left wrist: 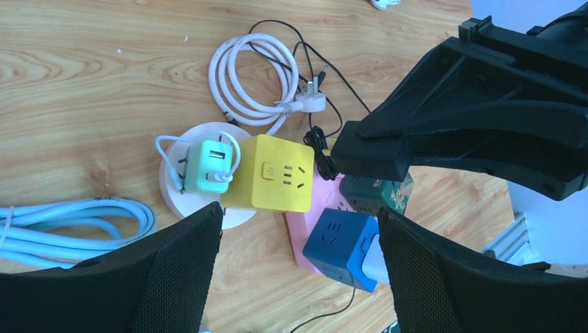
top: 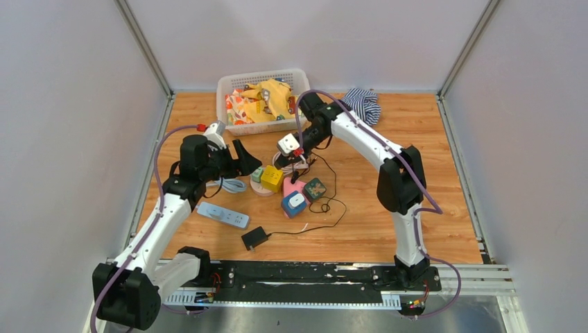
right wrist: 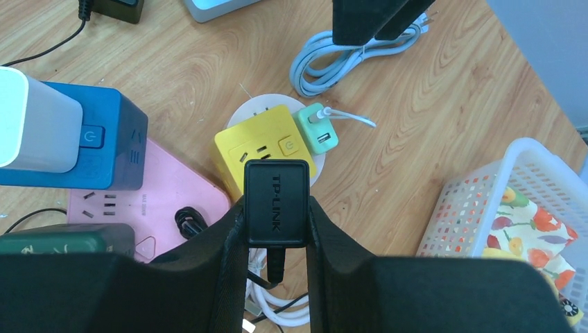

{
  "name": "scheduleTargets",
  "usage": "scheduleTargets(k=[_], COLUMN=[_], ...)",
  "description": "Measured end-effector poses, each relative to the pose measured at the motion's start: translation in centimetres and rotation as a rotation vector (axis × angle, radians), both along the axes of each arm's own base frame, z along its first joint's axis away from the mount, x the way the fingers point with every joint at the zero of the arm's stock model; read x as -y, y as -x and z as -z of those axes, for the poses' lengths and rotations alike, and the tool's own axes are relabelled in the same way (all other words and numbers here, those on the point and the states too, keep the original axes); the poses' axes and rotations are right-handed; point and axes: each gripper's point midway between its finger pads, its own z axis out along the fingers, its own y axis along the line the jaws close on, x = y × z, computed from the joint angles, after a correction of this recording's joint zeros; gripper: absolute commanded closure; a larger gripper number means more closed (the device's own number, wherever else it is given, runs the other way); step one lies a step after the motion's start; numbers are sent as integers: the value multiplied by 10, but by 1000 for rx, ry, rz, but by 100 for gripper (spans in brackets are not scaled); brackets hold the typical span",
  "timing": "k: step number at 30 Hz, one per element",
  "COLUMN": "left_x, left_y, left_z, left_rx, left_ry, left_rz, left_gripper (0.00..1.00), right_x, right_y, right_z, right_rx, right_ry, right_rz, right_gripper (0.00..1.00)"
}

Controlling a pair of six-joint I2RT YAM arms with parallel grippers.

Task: Insert the plug
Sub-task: Adjust the plug.

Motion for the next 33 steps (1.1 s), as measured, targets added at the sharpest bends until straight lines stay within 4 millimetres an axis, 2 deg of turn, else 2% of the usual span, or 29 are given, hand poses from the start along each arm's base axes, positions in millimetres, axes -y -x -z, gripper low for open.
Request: scheduleTargets(k=[13, 22, 33], left_x=[9, 15, 22], left_y=[1, 2, 1], left_z=[13, 22, 31], left_rx=[-58, -94, -130], left_ry=[24, 36, 57], left_rz=[50, 88, 124], left_gripper=[25, 28, 29], right_x=[-23, -27, -22], right_y=[11, 5, 17], right_z=[24, 28, 31], right_rx=[-36, -30, -72], right_ry=[48, 84, 99], right_rz=[-94, -131, -187], right_gripper=[100, 100, 100])
